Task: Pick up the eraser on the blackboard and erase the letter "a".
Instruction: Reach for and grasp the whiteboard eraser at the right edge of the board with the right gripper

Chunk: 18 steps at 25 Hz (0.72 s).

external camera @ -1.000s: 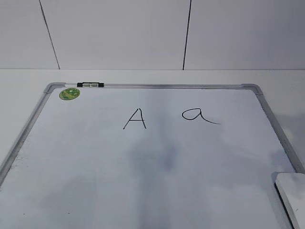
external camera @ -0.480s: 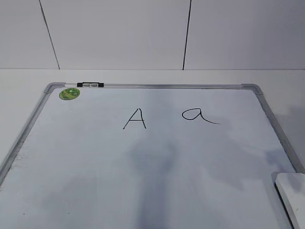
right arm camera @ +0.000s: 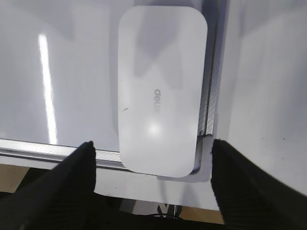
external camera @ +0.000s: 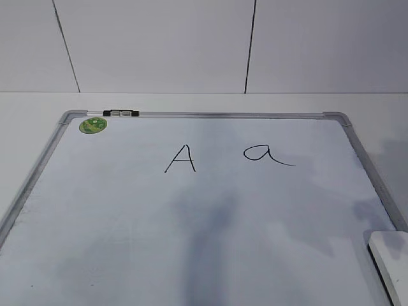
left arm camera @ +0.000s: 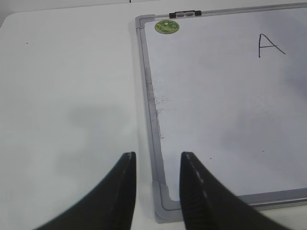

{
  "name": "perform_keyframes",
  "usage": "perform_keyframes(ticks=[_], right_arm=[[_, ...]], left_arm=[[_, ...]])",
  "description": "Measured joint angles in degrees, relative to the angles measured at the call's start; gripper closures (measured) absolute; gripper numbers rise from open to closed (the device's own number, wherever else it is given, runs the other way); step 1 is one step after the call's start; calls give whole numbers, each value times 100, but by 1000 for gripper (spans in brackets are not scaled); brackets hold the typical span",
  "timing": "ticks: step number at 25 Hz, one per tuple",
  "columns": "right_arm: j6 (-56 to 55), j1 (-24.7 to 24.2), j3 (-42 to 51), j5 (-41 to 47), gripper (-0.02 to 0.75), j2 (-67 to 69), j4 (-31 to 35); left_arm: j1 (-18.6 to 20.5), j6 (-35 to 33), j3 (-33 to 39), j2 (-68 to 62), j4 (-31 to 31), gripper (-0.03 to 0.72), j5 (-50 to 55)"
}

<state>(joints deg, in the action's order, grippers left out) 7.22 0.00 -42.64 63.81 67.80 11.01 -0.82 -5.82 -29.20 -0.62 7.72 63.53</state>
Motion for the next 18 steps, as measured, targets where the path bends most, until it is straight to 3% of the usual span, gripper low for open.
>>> perform_keyframes(ticks=[8,18], right_arm=[[-2,0,-9,-295,146,71,253],[-146,17,-9,-260,146,254,-54]], left_arm=[[0,0,0,0,0,453,0],[0,0,0,0,172,453,0]])
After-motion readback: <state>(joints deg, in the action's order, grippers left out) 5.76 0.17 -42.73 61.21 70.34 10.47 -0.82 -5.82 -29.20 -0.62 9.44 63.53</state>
